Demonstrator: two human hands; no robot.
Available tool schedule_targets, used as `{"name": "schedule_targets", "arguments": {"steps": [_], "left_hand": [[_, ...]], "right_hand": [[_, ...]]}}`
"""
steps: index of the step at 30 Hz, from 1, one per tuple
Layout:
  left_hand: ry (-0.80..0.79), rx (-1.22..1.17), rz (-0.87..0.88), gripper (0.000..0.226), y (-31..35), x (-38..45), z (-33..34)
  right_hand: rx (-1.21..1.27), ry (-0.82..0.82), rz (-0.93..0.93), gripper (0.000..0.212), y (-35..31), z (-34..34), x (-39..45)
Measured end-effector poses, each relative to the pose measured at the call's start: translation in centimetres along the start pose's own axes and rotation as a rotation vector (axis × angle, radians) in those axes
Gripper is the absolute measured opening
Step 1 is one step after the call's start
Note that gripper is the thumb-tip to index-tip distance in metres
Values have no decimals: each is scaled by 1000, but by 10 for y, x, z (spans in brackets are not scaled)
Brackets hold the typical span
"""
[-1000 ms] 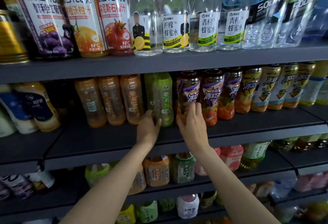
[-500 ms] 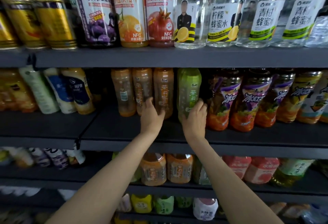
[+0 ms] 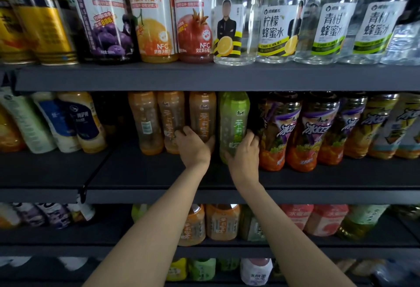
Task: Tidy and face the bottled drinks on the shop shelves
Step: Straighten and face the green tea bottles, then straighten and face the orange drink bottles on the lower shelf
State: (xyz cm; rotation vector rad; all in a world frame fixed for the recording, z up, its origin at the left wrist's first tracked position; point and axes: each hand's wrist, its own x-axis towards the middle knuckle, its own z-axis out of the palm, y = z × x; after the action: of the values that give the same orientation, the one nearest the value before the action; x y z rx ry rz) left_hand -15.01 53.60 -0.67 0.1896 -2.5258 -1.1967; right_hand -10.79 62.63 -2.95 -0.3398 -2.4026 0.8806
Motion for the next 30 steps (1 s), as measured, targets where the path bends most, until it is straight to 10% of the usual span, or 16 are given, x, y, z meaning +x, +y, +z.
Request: {"name": "schedule_targets", "arguments": {"steps": [9,12,18,25,30], "left_hand": [[-155,-141,68,72,-33,-17,-43],[-211,-164,136,83,-51,-23,-64],[-359,-111,305,72,-70,-26,-122],[-976,-756,-234,59,-108,-19,-188],[-742,-601,79,56,-110,-26,-197]], "right_hand": [[165,296,-144,54,-22,-6,-22],[364,107,-243,57,-47,-13,-36],[552,-200,81,62,-100,-13,-38],[1203,-270,471,53,-120,-20,-59],[1087,-252,492,50,-137,-21,-76]]}}
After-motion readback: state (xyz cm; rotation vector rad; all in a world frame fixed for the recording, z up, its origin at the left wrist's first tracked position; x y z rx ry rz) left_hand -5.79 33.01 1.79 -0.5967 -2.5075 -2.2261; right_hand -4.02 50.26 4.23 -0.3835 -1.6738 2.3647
